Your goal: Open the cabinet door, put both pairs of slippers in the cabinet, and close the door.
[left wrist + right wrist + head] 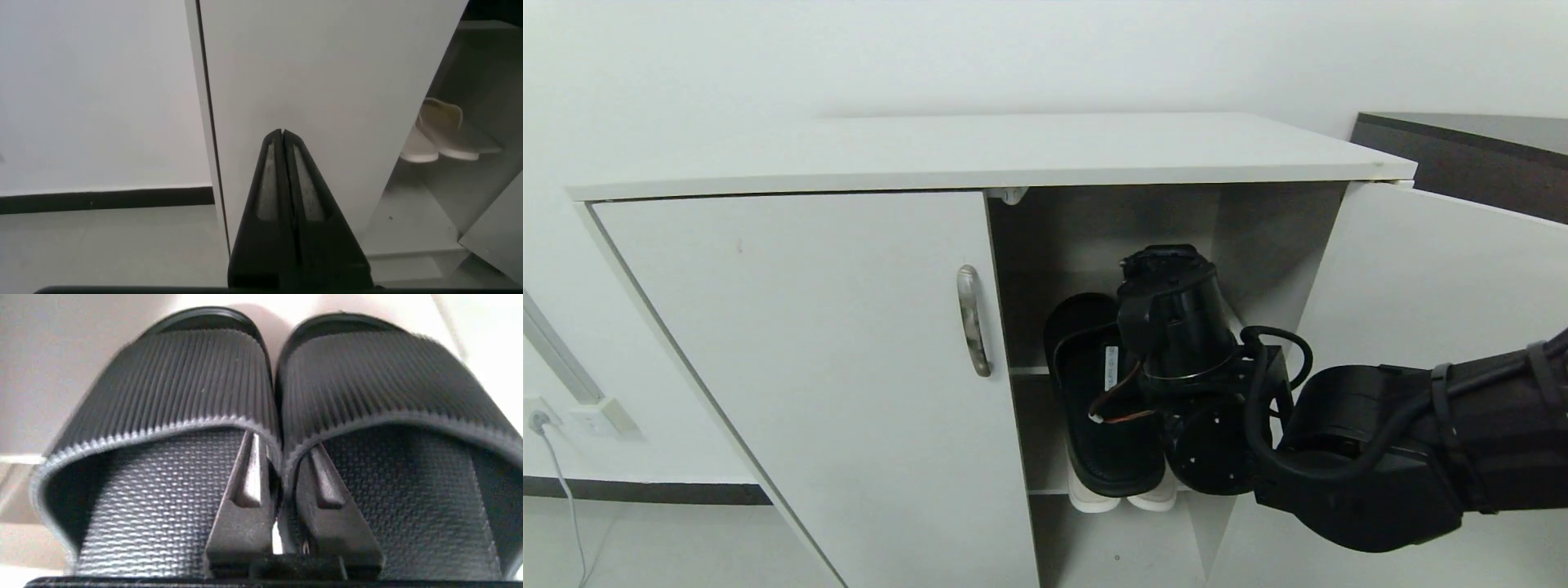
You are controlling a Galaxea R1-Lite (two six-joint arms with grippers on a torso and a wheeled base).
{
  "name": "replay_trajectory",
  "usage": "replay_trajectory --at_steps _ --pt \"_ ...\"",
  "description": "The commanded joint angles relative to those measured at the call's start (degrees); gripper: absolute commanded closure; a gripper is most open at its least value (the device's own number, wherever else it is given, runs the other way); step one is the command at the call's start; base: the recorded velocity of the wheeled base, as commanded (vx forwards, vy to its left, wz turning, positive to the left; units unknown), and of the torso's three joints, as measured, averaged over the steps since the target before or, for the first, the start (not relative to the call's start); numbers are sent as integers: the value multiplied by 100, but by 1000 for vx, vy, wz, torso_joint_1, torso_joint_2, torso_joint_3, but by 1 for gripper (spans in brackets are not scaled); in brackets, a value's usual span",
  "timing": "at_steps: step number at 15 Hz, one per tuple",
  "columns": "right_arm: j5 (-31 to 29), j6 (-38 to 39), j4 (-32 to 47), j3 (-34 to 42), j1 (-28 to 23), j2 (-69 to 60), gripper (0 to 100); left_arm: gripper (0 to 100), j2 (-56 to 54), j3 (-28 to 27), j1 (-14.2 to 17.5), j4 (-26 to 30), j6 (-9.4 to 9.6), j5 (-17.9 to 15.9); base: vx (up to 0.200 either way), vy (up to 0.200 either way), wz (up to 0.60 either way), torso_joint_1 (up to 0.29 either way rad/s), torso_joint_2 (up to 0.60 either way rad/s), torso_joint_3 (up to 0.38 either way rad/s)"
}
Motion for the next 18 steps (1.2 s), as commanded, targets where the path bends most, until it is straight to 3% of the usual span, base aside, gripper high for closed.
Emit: replay_trajectory --at_steps 1,13,18 --pt "204 -1 25 -92 -120 27 100 100 5 1 1 0 1 1 0 0 0 0 0 0" --pt "485 16 1273 -2649 -937 1319 100 100 5 1 1 0 1 1 0 0 0 0 0 0" --pt "476 8 1290 -2843 -972 1372 100 100 5 1 1 0 1 1 0 0 0 0 0 0"
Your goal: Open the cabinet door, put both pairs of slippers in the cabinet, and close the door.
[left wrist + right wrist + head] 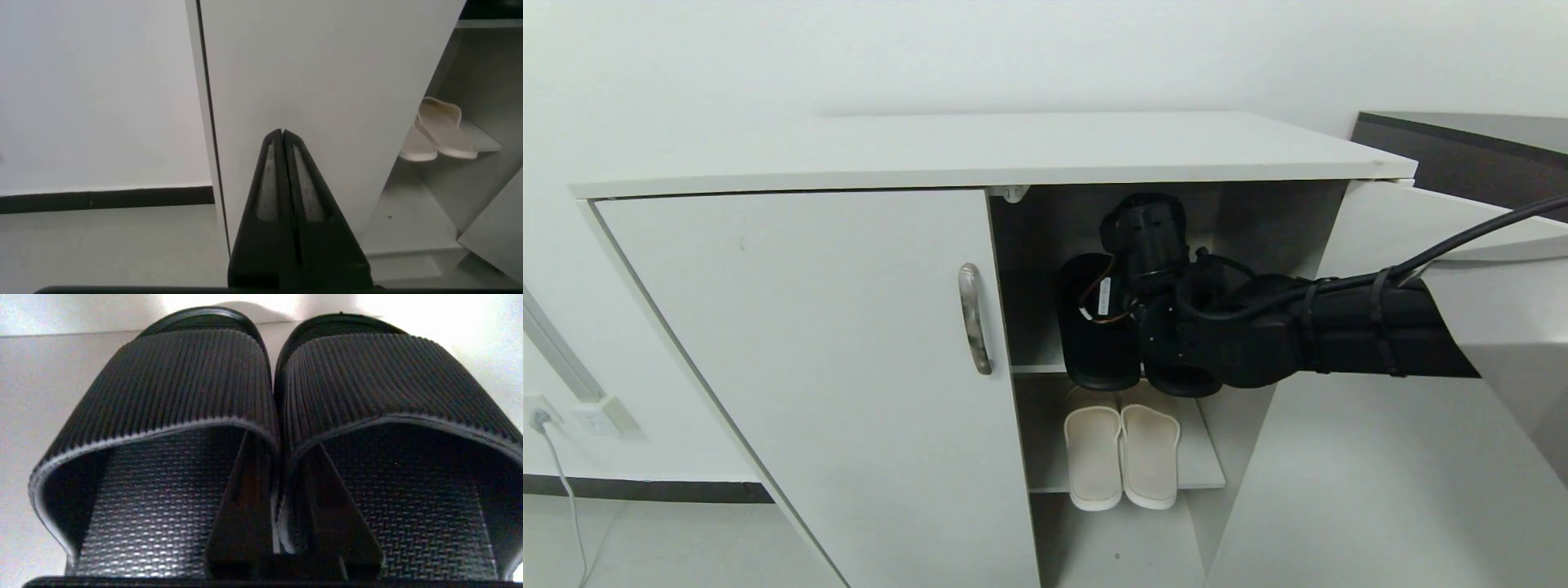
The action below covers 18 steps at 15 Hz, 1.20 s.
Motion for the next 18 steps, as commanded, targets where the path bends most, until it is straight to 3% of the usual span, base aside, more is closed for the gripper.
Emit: replay_trajectory --at_steps 1,9,10,14,18 --pt "-3 -1 -1 -35 -2 50 100 100 5 1 1 0 -2 1 0 0 0 0 0 0" --pt "6 -1 -1 -70 -37 181 100 100 5 1 1 0 -11 1 0 0 0 0 0 0" --pt "6 -1 7 -70 -37 181 0 100 5 1 1 0 -11 1 0 0 0 0 0 0" --pt "-3 -1 16 35 16 67 0 100 5 1 1 0 -19 1 0 0 0 0 0 0" --pt "-55 17 -37 642 314 -346 0 100 5 1 1 0 -2 1 0 0 0 0 0 0"
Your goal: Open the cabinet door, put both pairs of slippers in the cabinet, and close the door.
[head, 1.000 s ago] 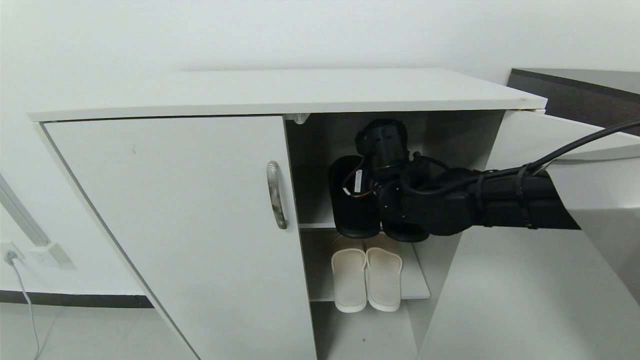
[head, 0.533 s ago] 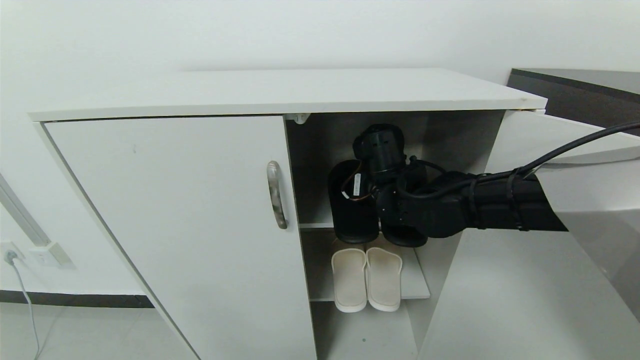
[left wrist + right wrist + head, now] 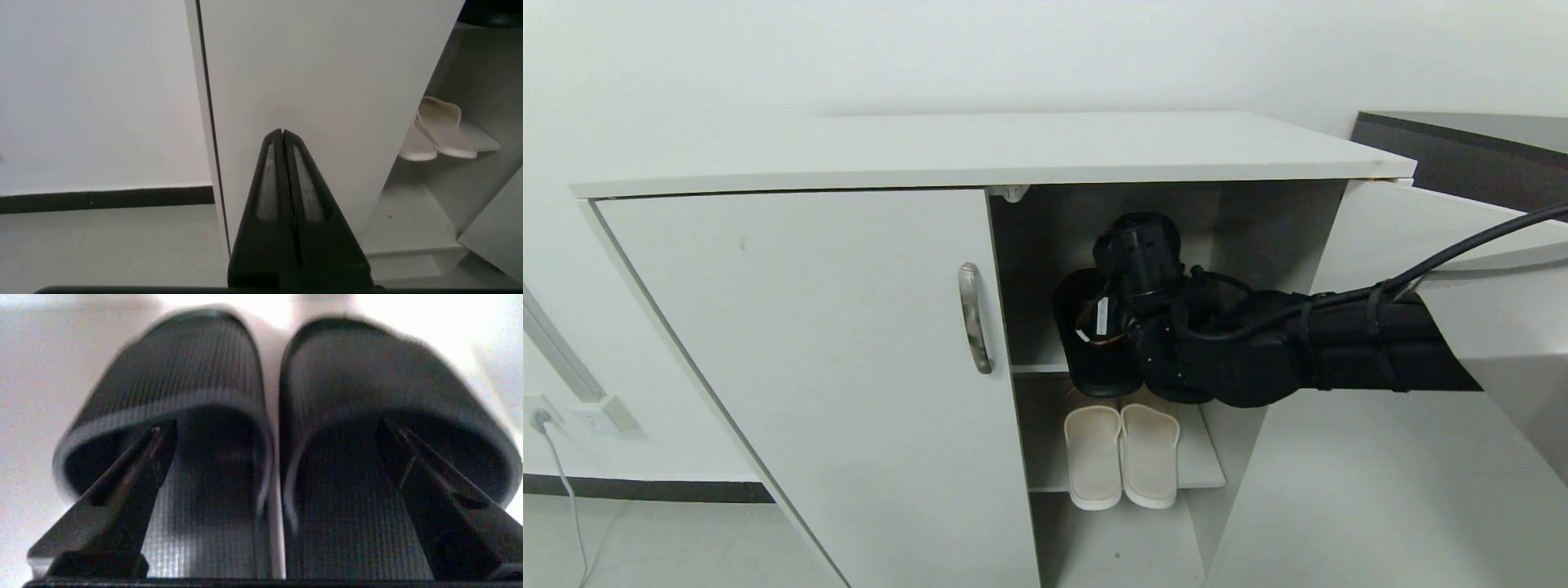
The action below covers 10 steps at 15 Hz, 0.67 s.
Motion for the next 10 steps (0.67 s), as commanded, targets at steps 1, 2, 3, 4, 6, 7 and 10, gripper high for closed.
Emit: replay_trajectory --at_steps 1,2,3,4,6,7,10 --pt "-7 18 -17 342 171 -333 0 100 5 1 1 2 1 -1 0 0 0 0 0 0" --pt "-42 45 -17 482 224 -429 0 100 5 1 1 2 1 -1 0 0 0 0 0 0" --pt "-68 45 -26 553 251 -482 0 100 5 1 1 2 -8 -1 0 0 0 0 0 0" --pt "-103 53 -88 790 303 -649 0 100 5 1 1 2 -8 -1 0 0 0 0 0 0" --pt "-95 53 -369 1405 435 -1054 0 100 5 1 1 2 -17 -1 0 0 0 0 0 0" --pt "-95 45 -562 1757 505 -1238 0 100 5 1 1 2 -17 -1 0 0 0 0 0 0" --pt "-77 45 -1002 2609 690 -1721 0 100 5 1 1 2 -17 -1 0 0 0 0 0 0"
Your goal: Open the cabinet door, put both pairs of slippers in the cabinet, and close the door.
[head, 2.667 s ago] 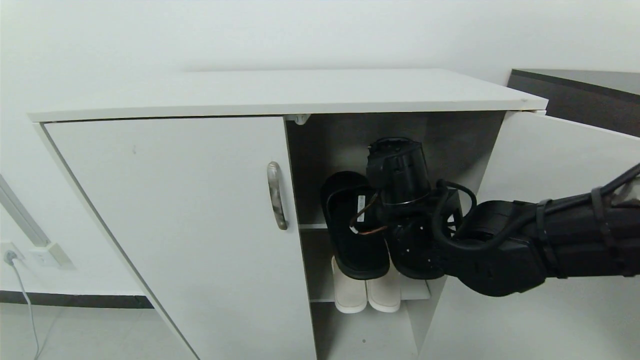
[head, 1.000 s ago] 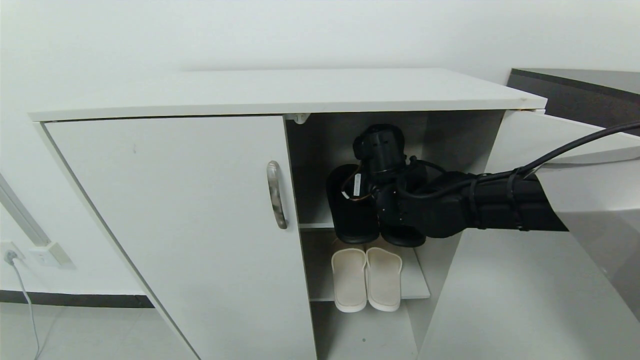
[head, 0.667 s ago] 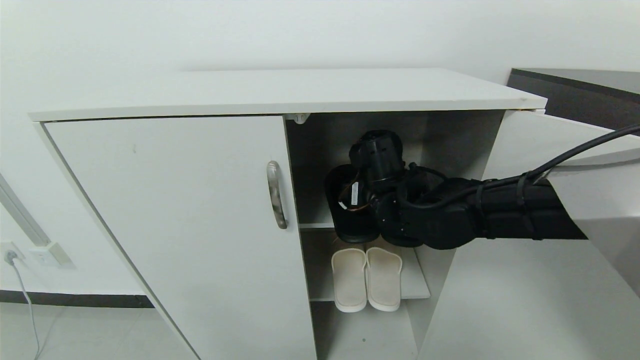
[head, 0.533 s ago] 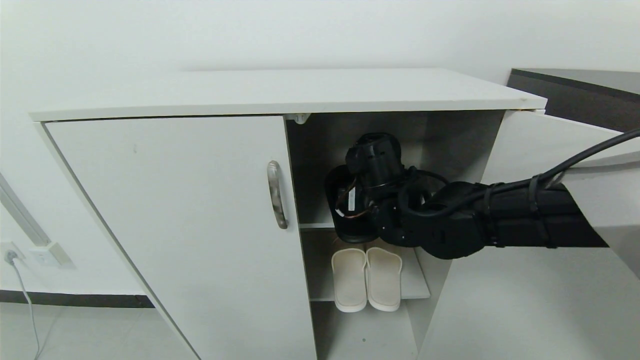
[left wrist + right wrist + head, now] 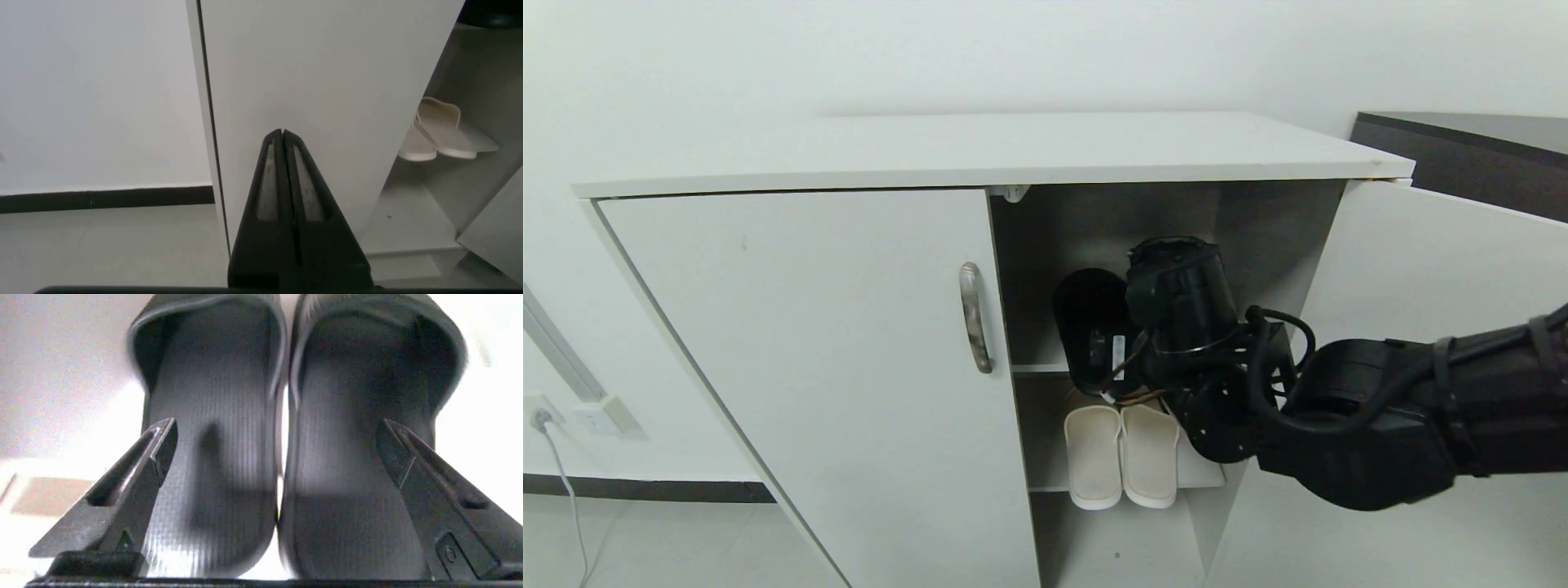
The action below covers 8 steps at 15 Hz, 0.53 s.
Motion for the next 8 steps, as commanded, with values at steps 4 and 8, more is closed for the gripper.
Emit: replay_trajectory --at_steps 4,8 --pt "41 -12 -614 1393 440 -907 0 100 5 1 1 2 -2 1 0 0 0 0 0 0" --pt "76 50 -685 1551 527 -855 100 100 5 1 1 2 16 1 0 0 0 0 0 0"
